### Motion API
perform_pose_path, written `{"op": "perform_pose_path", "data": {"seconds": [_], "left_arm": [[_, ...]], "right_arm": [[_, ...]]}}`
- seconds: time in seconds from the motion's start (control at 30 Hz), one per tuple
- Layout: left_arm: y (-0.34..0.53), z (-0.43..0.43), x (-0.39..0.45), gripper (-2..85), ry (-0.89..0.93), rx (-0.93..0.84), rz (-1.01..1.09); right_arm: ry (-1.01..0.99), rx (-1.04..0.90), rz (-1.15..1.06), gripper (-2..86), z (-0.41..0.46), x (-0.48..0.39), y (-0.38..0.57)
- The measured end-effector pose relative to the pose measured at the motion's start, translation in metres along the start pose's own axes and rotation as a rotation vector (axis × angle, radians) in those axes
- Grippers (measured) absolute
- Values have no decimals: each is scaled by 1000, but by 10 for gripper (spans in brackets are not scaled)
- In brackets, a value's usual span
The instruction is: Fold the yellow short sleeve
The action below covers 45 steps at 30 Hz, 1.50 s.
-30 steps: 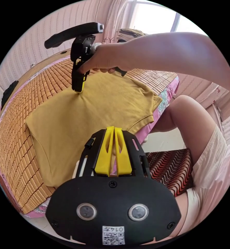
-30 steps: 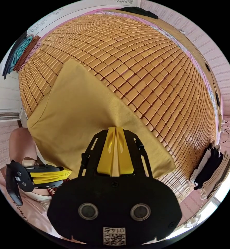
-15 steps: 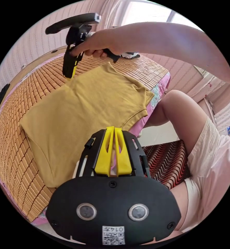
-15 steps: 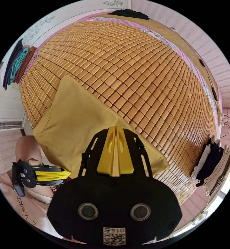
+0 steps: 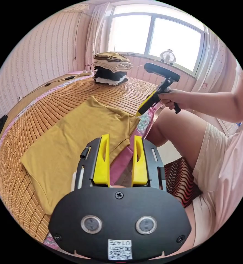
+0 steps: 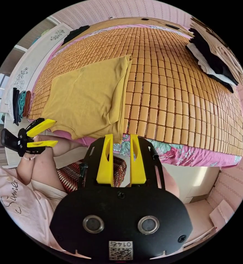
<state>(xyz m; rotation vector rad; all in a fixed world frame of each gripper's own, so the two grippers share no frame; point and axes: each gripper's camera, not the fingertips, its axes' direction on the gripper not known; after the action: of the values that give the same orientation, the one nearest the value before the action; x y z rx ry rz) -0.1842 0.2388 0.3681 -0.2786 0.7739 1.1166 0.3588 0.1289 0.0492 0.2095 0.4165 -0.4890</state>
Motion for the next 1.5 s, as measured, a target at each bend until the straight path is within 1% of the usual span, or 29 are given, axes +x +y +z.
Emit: {"op": "perform_pose_path", "data": {"seconds": [0.03,0.1,0.27,0.3,0.37,0.43,0.53,0.57,0.6,0.63,0.67,0.7,0.8,0.87,1.0,1.1,1.17,1.2,1.23,1.43,1.5], "left_arm": [[-3,4,4,131,-17,-22,9],[-14,16,14,134,-45,-36,20],[-45,44,27,163,24,-23,3],[-54,54,32,170,29,-24,11],[-67,70,40,174,25,-26,33],[-76,88,46,172,12,-62,57],[-84,109,49,134,-5,-148,44],[-85,111,49,98,-18,-166,22],[-85,108,50,41,-41,-166,9],[-84,105,51,13,-50,-157,10],[-81,98,54,6,-47,-125,29],[-79,93,58,0,-27,-119,44],[-69,86,71,-5,3,-136,81],[-62,82,79,-6,11,-142,97],[-50,73,90,-7,36,-150,107],[-44,64,91,-7,50,-147,113],[-42,60,90,-7,53,-146,114],[-40,57,88,-7,50,-142,114],[-40,55,86,-7,49,-139,114],[-42,40,70,-8,83,-86,107],[-50,34,69,-8,134,-22,113]], "right_arm": [[-51,4,12,87,5,12,6],[-77,-6,15,72,13,26,12],[-159,2,-11,25,18,63,29],[-177,12,-13,22,16,68,31],[-277,75,-21,16,3,86,42],[-358,119,-36,15,-7,99,50],[-492,157,-78,16,-16,118,59],[-533,160,-99,17,-16,124,63],[-548,164,-111,18,-17,126,65],[-571,179,-128,21,-18,131,69],[-580,202,-123,24,-20,140,75],[-580,219,-111,25,-20,146,78],[-526,274,43,46,-13,185,89],[-496,302,131,77,-6,209,87],[-439,340,175,119,1,224,66],[-373,387,145,101,1,220,46],[-291,330,106,52,8,214,30],[-281,300,98,39,11,213,26],[-281,262,77,29,15,213,22],[-372,324,106,10,-11,244,43],[-380,349,117,8,-26,254,52]]}}
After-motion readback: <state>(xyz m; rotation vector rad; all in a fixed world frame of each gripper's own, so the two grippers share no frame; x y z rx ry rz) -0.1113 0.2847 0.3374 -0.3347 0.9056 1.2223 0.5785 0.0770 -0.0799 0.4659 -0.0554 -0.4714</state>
